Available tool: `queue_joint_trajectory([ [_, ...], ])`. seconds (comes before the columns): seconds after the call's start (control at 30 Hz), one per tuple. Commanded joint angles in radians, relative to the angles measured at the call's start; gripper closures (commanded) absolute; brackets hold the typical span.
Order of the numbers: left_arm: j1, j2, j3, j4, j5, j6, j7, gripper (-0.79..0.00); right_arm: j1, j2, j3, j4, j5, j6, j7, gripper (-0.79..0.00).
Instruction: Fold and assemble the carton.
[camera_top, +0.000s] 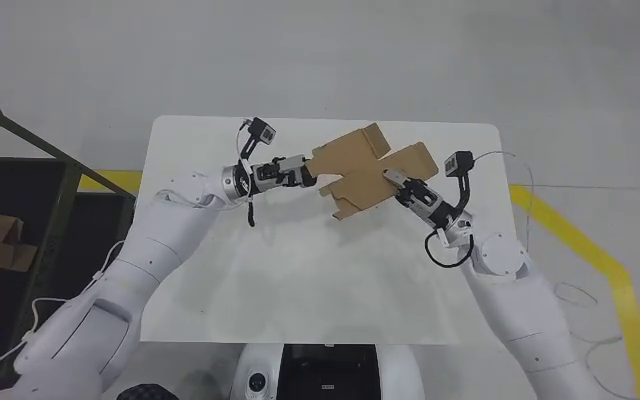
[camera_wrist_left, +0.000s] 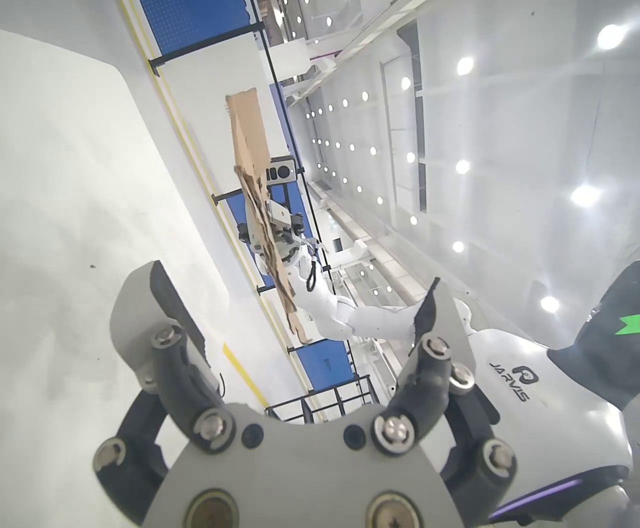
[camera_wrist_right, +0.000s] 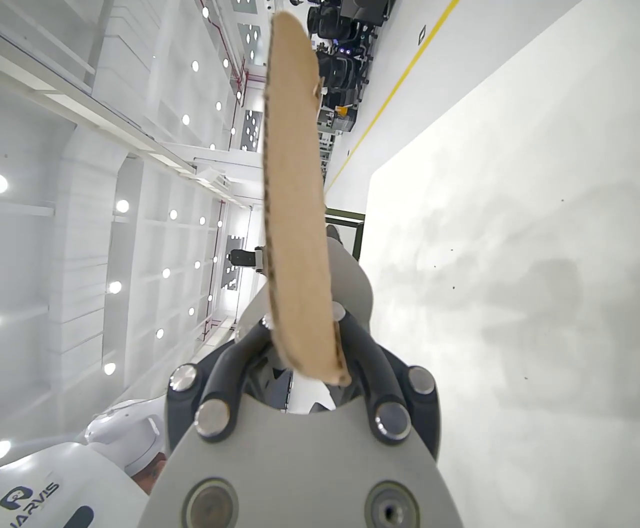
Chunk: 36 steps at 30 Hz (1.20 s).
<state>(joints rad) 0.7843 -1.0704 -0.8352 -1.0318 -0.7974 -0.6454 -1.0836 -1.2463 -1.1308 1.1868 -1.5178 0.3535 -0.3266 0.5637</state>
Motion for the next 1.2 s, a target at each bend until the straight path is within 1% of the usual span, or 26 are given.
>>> queue_joint_trajectory([
  [0.0,-0.001,-0.008,0.007,0.000,0.017,-0.003,0.025,-0.785,-0.018,-0.001,-0.002,-0.023,-0.020,0.004,-0.020,0.000],
  [0.17,-0.003,-0.024,0.021,0.003,0.050,-0.005,0.038,-0.785,-0.044,-0.002,0.000,-0.056,-0.041,0.007,-0.044,0.000],
  [0.23,-0.005,-0.029,0.021,0.008,0.054,-0.003,0.038,-0.739,-0.047,-0.002,0.003,-0.062,-0.052,0.006,-0.050,0.000],
  [0.27,-0.005,-0.031,0.021,0.011,0.053,-0.001,0.037,-0.646,-0.048,-0.002,0.004,-0.065,-0.060,0.006,-0.053,0.000],
  [0.3,-0.006,-0.033,0.020,0.013,0.052,0.000,0.035,-0.597,-0.049,-0.003,0.003,-0.069,-0.066,0.008,-0.055,0.000],
  [0.4,-0.007,-0.039,0.014,0.017,0.046,-0.002,0.031,-0.366,-0.050,-0.004,0.001,-0.077,-0.075,0.013,-0.056,0.000],
  [0.43,-0.007,-0.041,0.012,0.018,0.045,-0.003,0.029,-0.320,-0.049,-0.005,-0.001,-0.079,-0.079,0.014,-0.056,0.000],
  [0.47,-0.007,-0.042,0.010,0.019,0.042,-0.001,0.026,-0.302,-0.049,-0.006,-0.002,-0.081,-0.083,0.016,-0.056,0.000],
  [0.57,-0.007,-0.047,0.005,0.022,0.042,0.000,0.019,-0.151,-0.046,-0.008,-0.009,-0.085,-0.097,0.022,-0.059,0.000],
  [0.6,-0.007,-0.048,0.003,0.022,0.042,0.000,0.017,0.000,-0.046,-0.009,-0.011,-0.085,-0.101,0.024,-0.060,0.000],
  [0.83,-0.007,-0.058,-0.009,0.031,0.046,0.005,0.003,0.000,-0.049,-0.013,-0.016,-0.093,-0.121,0.027,-0.072,0.000],
  [0.87,-0.008,-0.059,-0.012,0.032,0.046,0.007,0.001,0.000,-0.050,-0.013,-0.016,-0.094,-0.122,0.025,-0.067,-0.092],
  [0.9,-0.009,-0.060,-0.014,0.032,0.046,0.008,0.001,0.000,-0.050,-0.013,-0.015,-0.094,-0.118,0.023,-0.063,-0.299],
  [0.93,-0.009,-0.061,-0.017,0.033,0.045,0.008,-0.002,0.000,-0.050,-0.013,-0.013,-0.094,-0.116,0.023,-0.061,-0.785],
  [1.07,-0.015,-0.062,-0.036,0.041,0.038,0.021,-0.022,0.000,-0.044,-0.012,0.003,-0.085,-0.092,0.018,-0.025,-0.785],
  [1.17,-0.030,-0.058,-0.056,0.060,0.039,0.046,-0.072,0.000,-0.028,-0.008,0.029,-0.057,-0.072,0.006,0.023,-0.785],
])
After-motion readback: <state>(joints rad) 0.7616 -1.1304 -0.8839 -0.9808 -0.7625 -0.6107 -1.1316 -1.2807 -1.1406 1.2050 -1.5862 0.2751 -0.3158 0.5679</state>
